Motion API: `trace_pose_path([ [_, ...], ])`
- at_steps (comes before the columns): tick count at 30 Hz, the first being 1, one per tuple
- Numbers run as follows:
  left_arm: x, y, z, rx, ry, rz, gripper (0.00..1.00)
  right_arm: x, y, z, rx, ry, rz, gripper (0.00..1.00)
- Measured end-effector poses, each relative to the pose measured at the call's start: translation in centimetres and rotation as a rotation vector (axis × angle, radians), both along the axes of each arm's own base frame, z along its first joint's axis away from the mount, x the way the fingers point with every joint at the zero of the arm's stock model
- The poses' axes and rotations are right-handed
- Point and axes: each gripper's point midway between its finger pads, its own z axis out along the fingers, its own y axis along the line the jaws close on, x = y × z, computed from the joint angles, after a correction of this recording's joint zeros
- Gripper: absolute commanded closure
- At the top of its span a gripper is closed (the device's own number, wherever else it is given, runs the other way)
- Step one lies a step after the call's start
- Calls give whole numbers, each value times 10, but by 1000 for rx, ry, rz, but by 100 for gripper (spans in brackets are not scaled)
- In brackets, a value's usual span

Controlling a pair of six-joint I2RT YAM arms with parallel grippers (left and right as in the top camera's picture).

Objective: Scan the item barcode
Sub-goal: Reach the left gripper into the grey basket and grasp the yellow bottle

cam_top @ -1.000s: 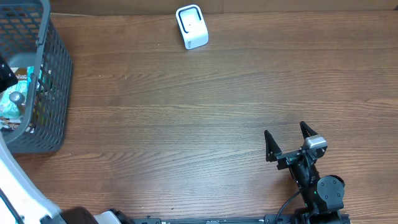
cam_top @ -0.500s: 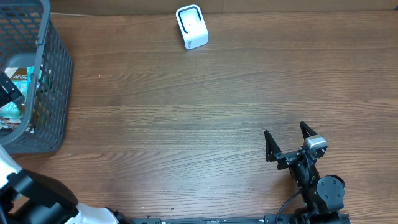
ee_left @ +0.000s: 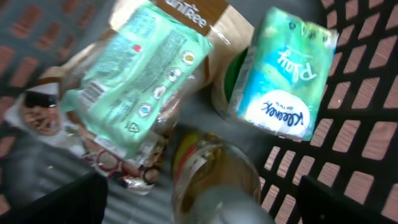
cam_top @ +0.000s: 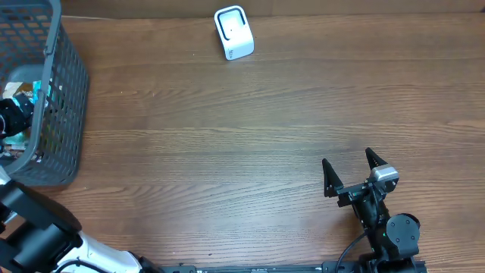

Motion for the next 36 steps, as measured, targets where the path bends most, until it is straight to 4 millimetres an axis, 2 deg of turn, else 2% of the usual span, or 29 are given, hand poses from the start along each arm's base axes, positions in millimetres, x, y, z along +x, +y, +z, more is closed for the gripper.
trace_pose_path([
  [5,4,-4,-15,-25,19,-34,11,0,0,0,0,0,0,0],
  [8,6,-8,-24,-41,36,-53,17,0,0,0,0,0,0,0],
  [11,8,-10,-34,-57,54,-61,32,0,0,0,0,0,0,0],
  [12,9,-11,-36,-62,51,-64,33,0,0,0,0,1,0,0],
  [21,11,-10,-36,-60,46,-70,56,0,0,0,0,0,0,0],
  [30,13,-6,-29,-39,40,-65,66,0,0,0,0,1,0,0],
  [36,22,6,-4,25,-8,-59,70,0,0,0,0,0,0,0],
])
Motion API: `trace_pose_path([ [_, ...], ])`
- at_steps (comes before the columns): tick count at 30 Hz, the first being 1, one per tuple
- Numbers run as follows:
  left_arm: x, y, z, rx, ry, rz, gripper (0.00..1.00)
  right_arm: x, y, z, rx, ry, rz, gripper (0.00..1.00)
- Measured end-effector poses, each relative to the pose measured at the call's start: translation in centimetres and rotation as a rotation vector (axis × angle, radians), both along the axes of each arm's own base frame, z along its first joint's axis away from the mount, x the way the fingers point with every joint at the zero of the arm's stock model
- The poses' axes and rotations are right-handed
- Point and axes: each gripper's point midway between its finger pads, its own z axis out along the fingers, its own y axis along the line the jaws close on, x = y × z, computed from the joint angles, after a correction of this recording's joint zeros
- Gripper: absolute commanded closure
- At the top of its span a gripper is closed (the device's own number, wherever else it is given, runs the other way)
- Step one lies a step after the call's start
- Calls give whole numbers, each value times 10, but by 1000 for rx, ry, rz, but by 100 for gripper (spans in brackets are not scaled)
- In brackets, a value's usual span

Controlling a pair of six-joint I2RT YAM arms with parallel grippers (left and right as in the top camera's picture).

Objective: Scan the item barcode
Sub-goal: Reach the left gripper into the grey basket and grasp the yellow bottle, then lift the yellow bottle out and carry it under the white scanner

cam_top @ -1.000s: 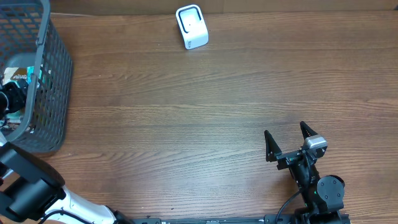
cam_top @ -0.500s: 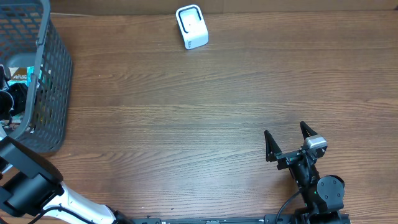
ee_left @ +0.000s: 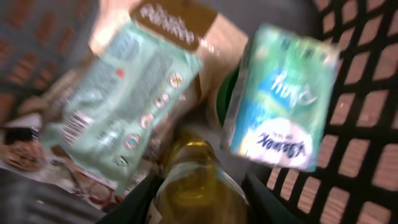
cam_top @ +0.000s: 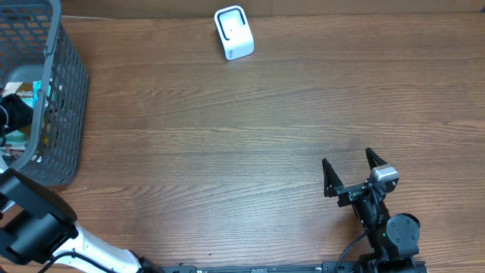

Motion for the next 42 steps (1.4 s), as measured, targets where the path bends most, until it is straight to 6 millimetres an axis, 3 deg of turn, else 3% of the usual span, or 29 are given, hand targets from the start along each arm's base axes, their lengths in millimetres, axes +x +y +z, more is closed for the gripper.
trace_pose_path([
  [3,4,4,27,44,-52,11,72,0,0,0,0,0,0,0],
  [6,9,9,71,108,-143,35,73,0,0,0,0,0,0,0],
  [7,9,9,89,130,-180,47,74,0,0,0,0,0,0,0],
  [8,9,9,126,174,-258,70,75,0,0,0,0,0,0,0],
  [12,-1,-2,210,238,-448,143,78,0,0,0,0,0,0,0],
  [17,-21,-40,292,258,-646,172,78,0,0,0,0,0,0,0],
  [21,-26,-93,326,228,-729,99,77,0,0,0,0,0,0,0],
  [25,-22,-153,327,151,-724,-14,77,0,0,0,0,0,0,0],
  [28,-16,-199,312,81,-665,-109,78,0,0,0,0,-1,0,0],
  [30,-13,-219,302,55,-628,-148,78,0,0,0,0,0,0,0],
  [34,-8,-272,265,9,-476,-242,76,0,0,0,0,0,0,0],
  [38,5,-327,215,-15,-295,-322,76,0,0,0,-1,-1,0,0],
  [42,18,-378,181,-31,-200,-406,76,0,0,0,0,-1,0,0],
])
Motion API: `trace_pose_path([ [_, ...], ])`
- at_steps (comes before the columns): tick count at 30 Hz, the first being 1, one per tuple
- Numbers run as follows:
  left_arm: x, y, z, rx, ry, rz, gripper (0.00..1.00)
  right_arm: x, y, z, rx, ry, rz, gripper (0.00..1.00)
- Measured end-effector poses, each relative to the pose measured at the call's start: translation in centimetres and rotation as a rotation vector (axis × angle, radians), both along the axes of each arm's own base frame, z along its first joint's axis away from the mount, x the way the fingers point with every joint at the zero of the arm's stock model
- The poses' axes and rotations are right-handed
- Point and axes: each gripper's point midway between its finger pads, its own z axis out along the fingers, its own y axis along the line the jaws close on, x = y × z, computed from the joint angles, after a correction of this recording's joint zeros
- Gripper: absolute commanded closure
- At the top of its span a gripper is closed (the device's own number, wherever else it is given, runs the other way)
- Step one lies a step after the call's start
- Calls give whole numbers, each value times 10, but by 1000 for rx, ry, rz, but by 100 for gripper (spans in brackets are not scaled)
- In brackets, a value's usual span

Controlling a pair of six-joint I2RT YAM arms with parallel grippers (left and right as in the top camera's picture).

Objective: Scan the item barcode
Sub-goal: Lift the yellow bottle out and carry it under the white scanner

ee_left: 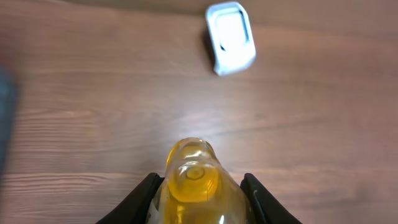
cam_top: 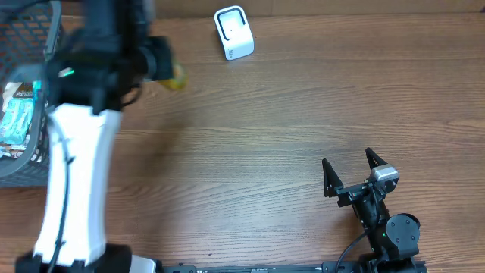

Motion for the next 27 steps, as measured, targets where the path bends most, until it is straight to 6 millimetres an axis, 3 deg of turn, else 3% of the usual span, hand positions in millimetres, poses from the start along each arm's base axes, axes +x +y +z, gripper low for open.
trace_pose_path([
  [7,8,-93,-63,20,141,-98,75,0,0,0,0,0,0,0],
  [13,-2,-166,-113,31,221,-93,72,0,0,0,0,1,0,0],
  [20,-25,-220,-168,108,270,-35,74,0,0,0,0,0,0,0],
  [27,-31,-253,-187,110,233,-23,74,0,0,0,0,1,0,0],
])
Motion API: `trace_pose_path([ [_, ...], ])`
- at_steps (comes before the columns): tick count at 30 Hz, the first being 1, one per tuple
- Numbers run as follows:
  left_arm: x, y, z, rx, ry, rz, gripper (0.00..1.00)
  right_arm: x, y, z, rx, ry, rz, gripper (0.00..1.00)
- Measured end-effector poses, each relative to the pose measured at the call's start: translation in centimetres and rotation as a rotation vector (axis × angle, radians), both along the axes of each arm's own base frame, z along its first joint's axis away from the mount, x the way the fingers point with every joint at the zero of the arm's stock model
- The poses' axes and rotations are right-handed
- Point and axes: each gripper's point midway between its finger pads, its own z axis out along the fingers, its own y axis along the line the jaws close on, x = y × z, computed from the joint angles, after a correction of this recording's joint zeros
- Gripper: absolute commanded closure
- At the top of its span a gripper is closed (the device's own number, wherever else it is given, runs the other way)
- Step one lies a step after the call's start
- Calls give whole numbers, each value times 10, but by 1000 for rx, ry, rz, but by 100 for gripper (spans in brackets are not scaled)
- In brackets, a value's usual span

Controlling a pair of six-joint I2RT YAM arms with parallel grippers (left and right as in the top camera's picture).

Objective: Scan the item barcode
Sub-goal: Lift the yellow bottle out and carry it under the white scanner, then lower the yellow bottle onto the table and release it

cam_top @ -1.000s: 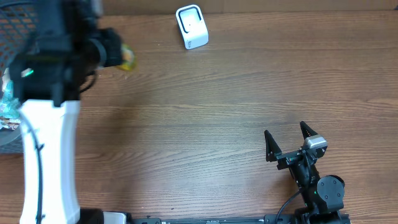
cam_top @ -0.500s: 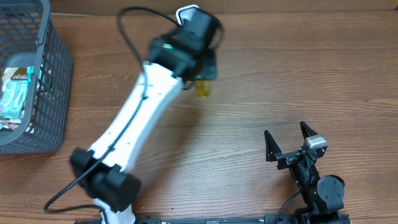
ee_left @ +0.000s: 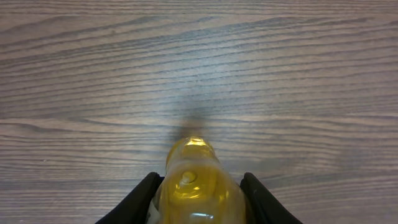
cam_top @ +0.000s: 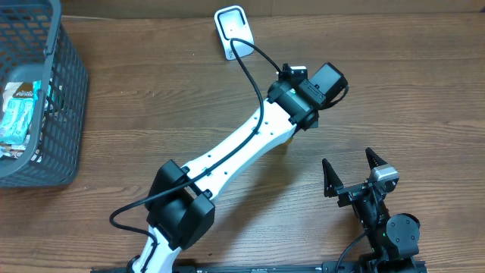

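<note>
A yellow transparent bottle (ee_left: 198, 171) fills the bottom of the left wrist view. My left gripper (ee_left: 199, 180) is shut on it, one black finger (ee_left: 142, 198) pressed against each side, above bare wood. No barcode shows on the bottle. In the overhead view the left arm's wrist (cam_top: 311, 89) hangs over the table's middle and hides the bottle. The white scanner (cam_top: 233, 32) stands at the back edge, to the left of and behind that wrist. My right gripper (cam_top: 347, 158) rests open near the front right with nothing in it.
A grey mesh basket (cam_top: 72, 91) stands at the far left with a green packet (cam_top: 17, 121) and other goods inside. The left arm (cam_top: 242, 152) lies diagonally across the table from the front left.
My left gripper, still shut on the bottle, has moved from just left of the scanner to the table's middle, right of and nearer than it. The scanner has dropped out of the wrist view.
My left gripper was open inside the basket over the bottle among packets. Then its fingers stood round the bottle there. Then it held the bottle outside the basket with the scanner ahead. Now it holds it over the table's middle; the right arm stayed still.
</note>
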Motion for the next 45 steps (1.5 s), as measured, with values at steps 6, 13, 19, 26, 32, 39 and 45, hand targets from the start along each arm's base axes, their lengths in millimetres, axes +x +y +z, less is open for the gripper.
trace_pose_path([
  [6,4,-3,-15,8,3,32,73,0,0,0,0,0,0,0],
  [13,4,-4,-24,11,16,50,74,0,0,0,0,0,0,0],
  [19,6,-7,-24,-7,10,61,72,0,0,0,0,0,0,0],
  [26,3,-10,-35,-25,32,61,67,0,0,0,1,0,0,0],
  [32,0,-8,-43,-19,53,62,67,0,0,0,0,0,0,0],
  [39,-4,-10,-49,-14,61,54,58,0,0,0,1,0,0,0],
  [45,-9,-13,-52,-5,81,0,25,0,0,0,1,0,0,0],
])
